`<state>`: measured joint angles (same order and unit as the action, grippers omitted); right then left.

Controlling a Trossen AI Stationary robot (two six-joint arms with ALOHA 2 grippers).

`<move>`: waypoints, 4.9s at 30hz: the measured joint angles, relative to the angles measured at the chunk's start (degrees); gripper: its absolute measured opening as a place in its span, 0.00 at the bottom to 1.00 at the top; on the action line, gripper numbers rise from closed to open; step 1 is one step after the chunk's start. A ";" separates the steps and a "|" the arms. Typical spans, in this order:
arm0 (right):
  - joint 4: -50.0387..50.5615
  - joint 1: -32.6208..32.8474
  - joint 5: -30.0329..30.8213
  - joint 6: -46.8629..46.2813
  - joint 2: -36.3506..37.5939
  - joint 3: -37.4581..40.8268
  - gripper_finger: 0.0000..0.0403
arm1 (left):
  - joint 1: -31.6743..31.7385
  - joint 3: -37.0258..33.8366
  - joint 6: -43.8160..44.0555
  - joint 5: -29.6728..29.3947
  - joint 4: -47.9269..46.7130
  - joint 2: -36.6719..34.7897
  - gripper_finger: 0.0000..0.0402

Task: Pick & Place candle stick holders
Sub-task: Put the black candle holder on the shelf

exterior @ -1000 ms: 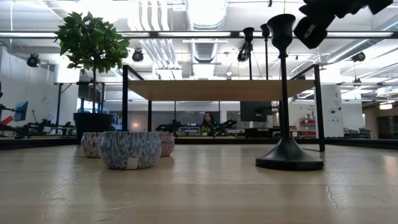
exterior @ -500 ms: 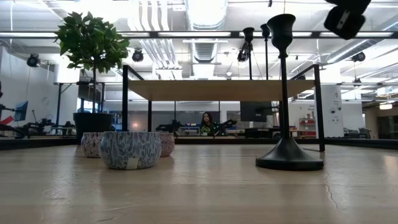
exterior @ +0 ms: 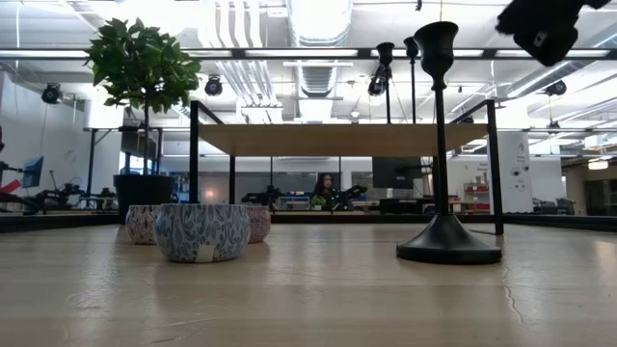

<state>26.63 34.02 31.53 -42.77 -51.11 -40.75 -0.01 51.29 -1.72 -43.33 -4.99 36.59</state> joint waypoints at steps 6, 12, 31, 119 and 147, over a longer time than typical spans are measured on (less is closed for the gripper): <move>-0.06 0.00 0.17 1.03 -6.98 0.19 0.13 | 0.00 -0.01 0.01 0.00 0.00 -0.02 0.37; -1.63 0.00 0.13 -0.30 -14.25 0.48 0.13 | 0.00 0.00 0.02 0.00 -0.01 -0.01 0.37; -16.49 5.14 0.07 -7.64 -27.18 0.83 0.29 | -0.02 0.02 0.02 0.00 -0.02 0.01 0.37; -39.25 2.74 10.39 4.25 -35.83 0.79 0.03 | -0.01 -0.01 0.01 0.00 -0.17 -0.01 0.37; -5.87 -8.51 9.97 23.23 -1.79 -9.90 0.03 | -0.02 -0.01 0.02 0.00 -0.17 -0.02 0.37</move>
<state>20.75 25.51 41.50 -19.54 -52.90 -50.65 -0.03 51.29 -1.69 -43.33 -5.17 36.58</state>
